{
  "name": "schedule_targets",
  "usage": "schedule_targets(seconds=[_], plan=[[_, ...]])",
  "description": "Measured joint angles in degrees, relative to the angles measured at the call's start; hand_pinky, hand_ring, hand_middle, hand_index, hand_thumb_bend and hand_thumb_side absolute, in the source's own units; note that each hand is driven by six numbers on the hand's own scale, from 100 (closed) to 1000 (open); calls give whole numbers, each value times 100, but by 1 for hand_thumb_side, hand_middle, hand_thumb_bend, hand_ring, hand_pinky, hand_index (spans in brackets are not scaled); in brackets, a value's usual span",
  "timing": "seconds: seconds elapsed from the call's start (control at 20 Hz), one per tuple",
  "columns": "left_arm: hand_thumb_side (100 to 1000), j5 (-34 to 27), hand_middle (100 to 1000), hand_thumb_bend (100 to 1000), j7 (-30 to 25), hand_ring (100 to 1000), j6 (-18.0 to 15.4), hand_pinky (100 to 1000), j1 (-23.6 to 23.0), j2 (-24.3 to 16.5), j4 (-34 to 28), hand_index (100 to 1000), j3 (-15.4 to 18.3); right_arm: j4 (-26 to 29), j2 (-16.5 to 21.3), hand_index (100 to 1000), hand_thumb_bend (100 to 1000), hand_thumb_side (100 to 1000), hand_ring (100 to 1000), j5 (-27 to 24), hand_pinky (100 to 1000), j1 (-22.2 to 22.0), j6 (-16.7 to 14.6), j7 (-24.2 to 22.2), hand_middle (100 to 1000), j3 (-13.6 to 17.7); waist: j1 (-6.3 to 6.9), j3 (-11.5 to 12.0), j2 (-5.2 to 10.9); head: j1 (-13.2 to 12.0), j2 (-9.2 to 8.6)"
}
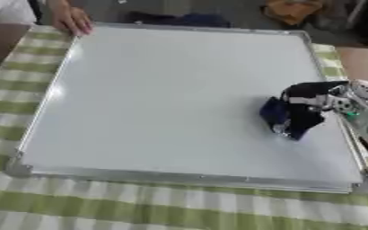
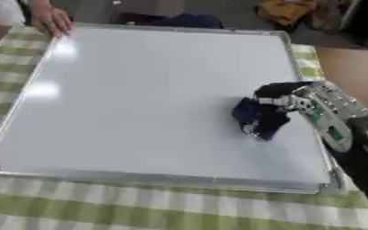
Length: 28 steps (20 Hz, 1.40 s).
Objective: Wipe the whiteboard clean with a brush.
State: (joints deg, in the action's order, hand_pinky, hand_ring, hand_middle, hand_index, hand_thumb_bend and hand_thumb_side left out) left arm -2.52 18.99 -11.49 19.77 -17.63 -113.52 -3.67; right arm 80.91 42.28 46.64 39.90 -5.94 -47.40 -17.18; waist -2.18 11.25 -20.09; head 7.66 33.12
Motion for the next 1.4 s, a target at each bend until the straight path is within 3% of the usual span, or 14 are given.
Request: schedule_targets(seconds=[0.45,1.4], plan=[[1000,0,777,166,-17,786,3,635,0,0,0,686,-3,365,39,664,100,690,723,-103,601,-107,-21,-157,518,-182,0,-15,1,2,-4],[1000,-13,778,166,-22,789,5,635,1,0,0,685,-29,1150,26,657,100,676,709,-310,587,-158,-127,-434,490,-684,-21,6,-9,10,-29]])
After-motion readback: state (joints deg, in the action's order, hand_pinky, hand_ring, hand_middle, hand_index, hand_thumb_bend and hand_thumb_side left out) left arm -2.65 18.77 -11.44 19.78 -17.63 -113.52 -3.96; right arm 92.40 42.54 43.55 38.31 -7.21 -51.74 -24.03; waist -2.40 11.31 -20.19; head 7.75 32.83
